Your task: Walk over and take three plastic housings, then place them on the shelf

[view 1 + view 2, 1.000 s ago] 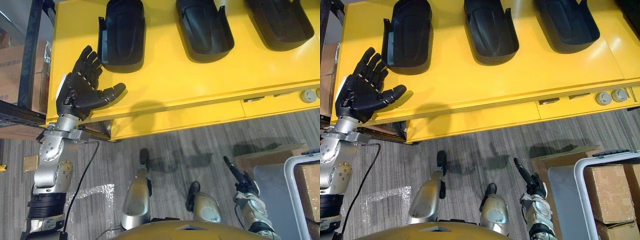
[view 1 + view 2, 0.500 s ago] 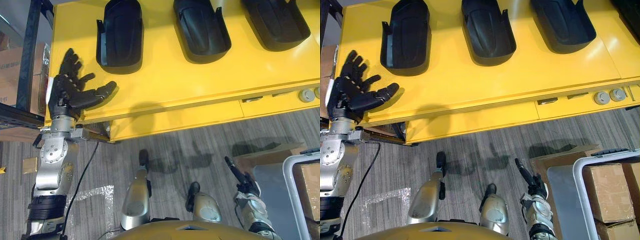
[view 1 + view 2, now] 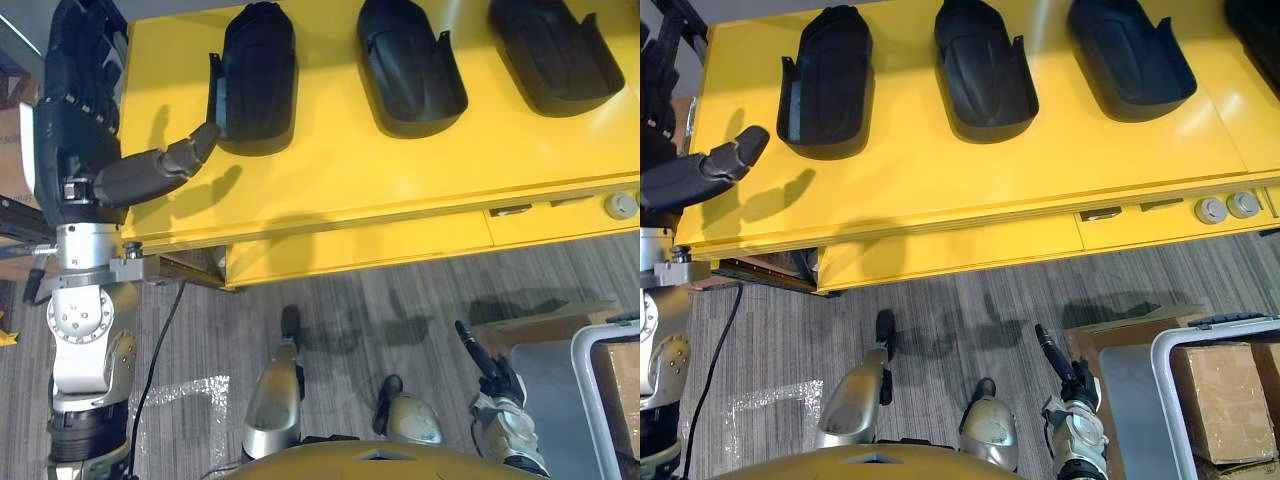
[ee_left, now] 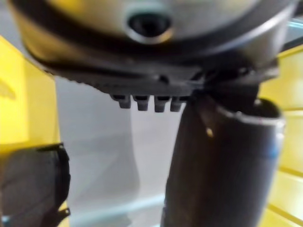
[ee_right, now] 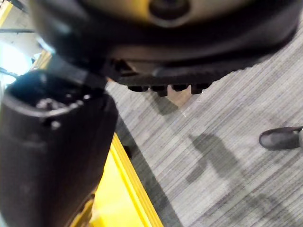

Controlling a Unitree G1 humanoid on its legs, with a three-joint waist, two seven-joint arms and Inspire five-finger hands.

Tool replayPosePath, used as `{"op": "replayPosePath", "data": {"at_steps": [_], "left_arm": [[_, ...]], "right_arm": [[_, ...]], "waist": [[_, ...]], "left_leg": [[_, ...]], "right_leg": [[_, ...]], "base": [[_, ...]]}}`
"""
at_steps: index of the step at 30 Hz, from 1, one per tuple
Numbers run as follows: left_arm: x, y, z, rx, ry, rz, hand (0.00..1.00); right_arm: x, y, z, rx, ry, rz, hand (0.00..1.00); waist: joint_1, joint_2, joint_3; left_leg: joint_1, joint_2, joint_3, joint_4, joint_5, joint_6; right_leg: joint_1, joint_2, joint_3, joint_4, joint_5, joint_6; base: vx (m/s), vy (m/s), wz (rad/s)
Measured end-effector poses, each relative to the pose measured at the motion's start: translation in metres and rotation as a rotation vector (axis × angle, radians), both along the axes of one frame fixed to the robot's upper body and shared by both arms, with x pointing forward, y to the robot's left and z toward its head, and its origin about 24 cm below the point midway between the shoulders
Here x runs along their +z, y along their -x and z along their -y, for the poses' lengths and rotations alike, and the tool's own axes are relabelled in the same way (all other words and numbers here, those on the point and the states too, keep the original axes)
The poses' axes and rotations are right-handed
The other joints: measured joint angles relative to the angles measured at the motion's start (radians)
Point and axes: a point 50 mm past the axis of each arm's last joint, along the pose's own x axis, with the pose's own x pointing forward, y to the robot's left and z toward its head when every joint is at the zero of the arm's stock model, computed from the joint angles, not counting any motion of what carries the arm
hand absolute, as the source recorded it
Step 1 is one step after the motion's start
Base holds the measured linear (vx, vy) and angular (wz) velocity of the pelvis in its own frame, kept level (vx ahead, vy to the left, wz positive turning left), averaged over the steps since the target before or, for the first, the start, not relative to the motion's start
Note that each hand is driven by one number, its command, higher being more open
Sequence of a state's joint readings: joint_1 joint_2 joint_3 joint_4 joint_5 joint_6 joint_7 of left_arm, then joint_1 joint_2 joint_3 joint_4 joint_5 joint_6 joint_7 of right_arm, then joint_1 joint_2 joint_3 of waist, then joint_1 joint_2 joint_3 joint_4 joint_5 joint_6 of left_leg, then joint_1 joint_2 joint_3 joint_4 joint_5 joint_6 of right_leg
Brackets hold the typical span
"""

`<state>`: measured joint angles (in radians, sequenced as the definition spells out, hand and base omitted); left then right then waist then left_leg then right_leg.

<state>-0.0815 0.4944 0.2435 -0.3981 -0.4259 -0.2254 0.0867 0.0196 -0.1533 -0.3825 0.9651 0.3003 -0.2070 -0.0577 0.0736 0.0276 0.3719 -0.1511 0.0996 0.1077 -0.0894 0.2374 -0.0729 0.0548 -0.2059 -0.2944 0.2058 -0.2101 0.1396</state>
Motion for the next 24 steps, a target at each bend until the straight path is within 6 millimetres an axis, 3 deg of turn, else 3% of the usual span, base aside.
{"op": "replayPosePath", "data": {"at_steps": [3,8,11,14,16,17,18,21,24], "left_arm": [[0.007,-0.005,0.002,-0.015,-0.001,0.018,1.0],[-0.001,0.002,0.002,-0.067,0.011,0.004,1.0],[-0.015,0.018,0.006,-0.104,0.024,0.007,1.0],[-0.027,0.035,0.008,-0.11,0.052,0.012,1.0],[-0.034,0.046,0.002,-0.063,0.073,0.015,1.0],[-0.039,0.052,-0.001,-0.033,0.09,0.006,1.0],[-0.041,0.055,-0.002,-0.024,0.095,-0.003,1.0],[-0.048,0.061,-0.005,0.001,0.113,-0.028,1.0],[-0.055,0.064,-0.004,-0.012,0.123,-0.058,1.0]], "right_arm": [[0.004,0.0,0.003,-0.03,0.041,0.017,1.0],[0.057,-0.018,0.01,-0.042,0.21,0.312,1.0],[0.097,-0.032,0.013,-0.019,0.316,0.534,1.0],[0.135,-0.039,0.016,-0.014,0.435,0.702,1.0],[0.164,-0.042,0.016,-0.021,0.526,0.803,1.0],[0.188,-0.042,0.018,-0.037,0.6,0.884,1.0],[0.198,-0.04,0.019,-0.048,0.638,0.915,1.0],[0.241,-0.04,0.018,-0.104,0.772,1.071,1.0],[0.298,-0.049,0.015,-0.094,0.915,1.305,1.0]], "waist": [[-0.008,0.002,-0.011],[-0.04,0.004,-0.051],[-0.046,0.008,-0.086],[-0.041,0.016,-0.111],[-0.038,0.009,-0.123],[-0.019,0.004,-0.13],[-0.018,0.011,-0.136],[-0.023,-0.015,-0.155],[-0.024,-0.034,-0.166]], "left_leg": [[0.009,0.0,0.019,0.001,0.003,0.002],[0.024,0.004,0.025,0.004,0.02,0.007],[0.04,0.017,0.028,0.002,0.016,0.002],[0.056,0.026,0.03,0.0,-0.019,-0.019],[0.058,0.025,0.038,0.001,-0.05,-0.047],[0.059,0.022,0.054,0.033,-0.037,-0.021],[0.065,0.023,0.052,0.023,-0.028,-0.012],[0.074,0.016,0.049,0.003,-0.016,-0.011],[0.076,0.016,0.046,0.0,-0.01,-0.007]], "right_leg": [[0.005,0.0,0.02,-0.016,0.011,0.005],[0.02,0.006,0.027,-0.018,0.015,0.005],[0.035,0.019,0.026,-0.03,0.023,-0.007],[0.061,0.031,0.023,-0.061,0.033,-0.014],[0.069,0.027,0.022,-0.093,0.045,-0.028],[0.074,0.023,0.032,-0.123,0.065,-0.022],[0.079,0.031,0.035,-0.126,0.068,-0.017],[0.089,0.029,0.033,-0.139,0.089,-0.003],[0.091,0.03,0.032,-0.137,0.092,0.0]], "base": [[0.03,-0.023,-0.16],[-0.01,-0.016,-0.01],[-0.07,-0.028,-0.06],[-0.11,0.009,-0.04],[-0.06,0.038,-0.14],[-0.01,0.04,-0.24],[0.0,0.03,-0.12],[0.01,-0.004,0.01],[-0.03,-0.008,0.02]]}}
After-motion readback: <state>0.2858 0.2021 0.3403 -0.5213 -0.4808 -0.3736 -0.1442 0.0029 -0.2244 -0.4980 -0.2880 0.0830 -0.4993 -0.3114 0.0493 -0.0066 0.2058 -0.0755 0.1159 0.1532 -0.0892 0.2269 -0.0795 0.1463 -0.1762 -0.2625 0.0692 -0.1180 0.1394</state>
